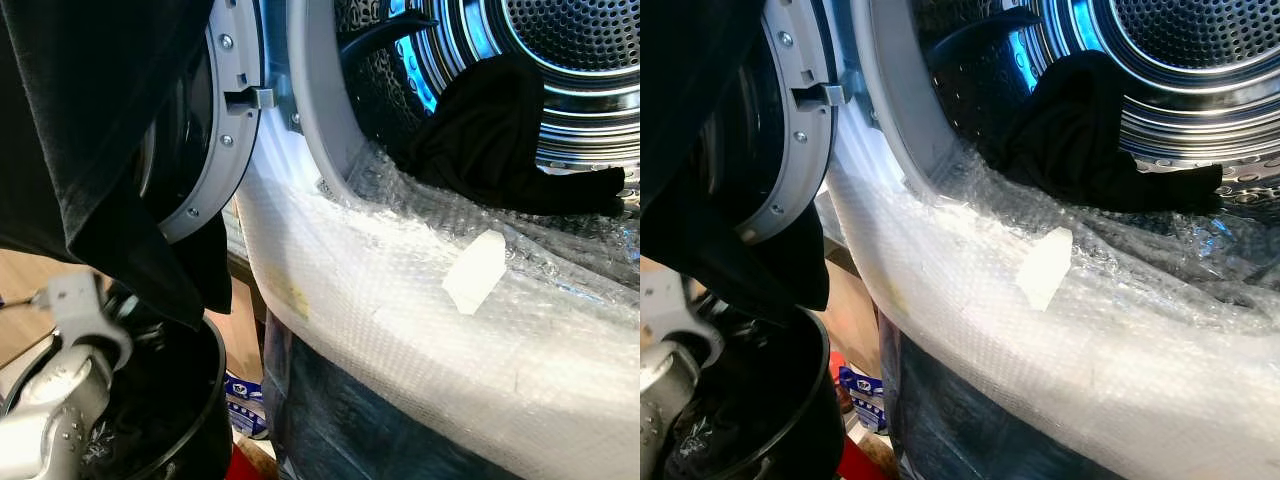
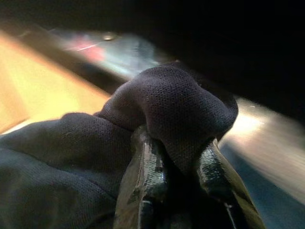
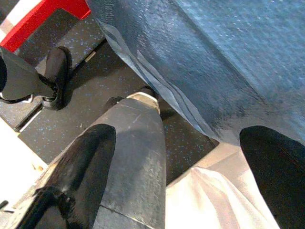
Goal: Clothes washing
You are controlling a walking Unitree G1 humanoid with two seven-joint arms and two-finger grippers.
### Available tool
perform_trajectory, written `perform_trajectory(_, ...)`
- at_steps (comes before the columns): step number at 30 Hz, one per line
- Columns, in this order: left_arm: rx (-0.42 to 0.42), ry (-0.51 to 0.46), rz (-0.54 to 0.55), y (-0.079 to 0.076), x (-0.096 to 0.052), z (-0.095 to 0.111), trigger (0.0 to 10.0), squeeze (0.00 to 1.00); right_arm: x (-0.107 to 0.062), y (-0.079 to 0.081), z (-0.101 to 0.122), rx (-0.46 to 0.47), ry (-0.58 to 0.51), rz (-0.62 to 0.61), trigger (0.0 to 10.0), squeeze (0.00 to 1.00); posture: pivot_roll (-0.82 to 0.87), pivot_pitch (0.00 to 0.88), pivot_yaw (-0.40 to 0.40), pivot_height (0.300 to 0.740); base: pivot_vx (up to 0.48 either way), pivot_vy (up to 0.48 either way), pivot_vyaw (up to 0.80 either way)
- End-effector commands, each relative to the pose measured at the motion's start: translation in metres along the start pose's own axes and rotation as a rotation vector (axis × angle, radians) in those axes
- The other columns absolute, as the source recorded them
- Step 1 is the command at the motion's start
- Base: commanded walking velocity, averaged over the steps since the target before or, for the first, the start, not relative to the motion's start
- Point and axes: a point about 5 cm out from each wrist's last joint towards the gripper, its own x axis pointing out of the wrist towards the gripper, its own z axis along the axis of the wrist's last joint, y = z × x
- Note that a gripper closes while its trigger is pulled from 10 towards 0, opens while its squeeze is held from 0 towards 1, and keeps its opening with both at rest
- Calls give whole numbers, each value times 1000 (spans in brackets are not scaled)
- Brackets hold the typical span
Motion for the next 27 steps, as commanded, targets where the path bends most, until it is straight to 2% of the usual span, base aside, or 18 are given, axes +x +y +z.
perform_trajectory(1, 54, 85, -230, -26, -11, 3, 0, 0, 0, 4, -8, -2, 32, 14, 10000, 0, 79, 47, 23, 740, 0, 0, 0)
perform_trajectory(3, 86, 131, -395, -43, -20, 6, 0, 0, 0, 4, -8, -4, 31, 15, 10000, 0, 79, 47, 23, 740, 0, 0, 0)
perform_trajectory(4, 129, 168, -521, -55, -27, 6, 0, 0, 0, 5, -7, -8, 31, 17, 10000, 0, 91, 40, 25, 740, 0, 0, 0)
perform_trajectory(5, 129, 168, -521, -55, -27, 6, 0, 0, 0, 5, -7, -8, 31, 17, 10000, 0, 91, 40, 25, 740, 0, 0, 0)
perform_trajectory(6, 150, 189, -595, -63, -30, 4, 0, 0, 1, 6, -7, -20, 31, 20, 10000, 0, 92, 38, 28, 740, 0, 0, 0)
perform_trajectory(8, 140, 222, -644, -70, -30, 0, 0, 0, 1, 7, -6, -24, 30, 22, 10000, 0, 89, 37, 33, 740, 0, 0, 0)
perform_trajectory(9, 157, 235, -716, -78, -32, -3, 0, 0, 1, 8, -5, -25, 28, 24, 10000, 0, 88, 35, 34, 740, 0, 0, 0)
perform_trajectory(11, 206, 295, -935, -99, -44, -10, 0, 0, 1, 10, -3, -29, 23, 31, 10000, 0, 84, 26, 41, 740, 0, 0, 0)
perform_trajectory(12, 206, 295, -935, -99, -44, -10, 0, 0, 1, 10, -3, -29, 23, 31, 10000, 0, 84, 26, 41, 740, 0, 0, 0)
perform_trajectory(14, 254, 315, -1084, -111, -53, -10, 0, 0, 1, 11, -3, -30, 22, 33, 10000, 0, 86, 23, 42, 740, 0, 0, 0)
perform_trajectory(15, 254, 315, -1084, -111, -53, -10, 0, 0, 1, 11, -3, -30, 22, 33, 10000, 0, 86, 23, 42, 740, 0, 0, 0)
perform_trajectory(17, 343, 324, -1279, -121, -63, -11, 0, 0, 2, 13, -3, -47, 23, 39, 10000, 0, 92, 12, 50, 740, 0, 0, 0)
perform_trajectory(22, 323, 335, -1388, -128, -63, -14, 0, 0, 2, 15, -3, -53, 21, 42, 10000, 0, 66, 0, 69, 740, 0, 0, 0)
perform_trajectory(23, 295, 351, -1382, -128, -59, -20, 0, 0, 2, 15, -2, -51, 18, 39, 10000, 0, 66, 0, 69, 740, 0, 0, 0)
perform_trajectory(24, 288, 392, -1367, -125, -55, -34, 0, 0, 2, 16, -2, -54, 16, 37, 10000, 0, 53, 0, 74, 740, 0, 0, 0)
perform_trajectory(27, 289, 423, -1356, -121, -54, -45, 0, 0, 2, 17, -2, -66, 15, 40, 10000, 0, 50, 0, 76, 740, 0, 0, 0)
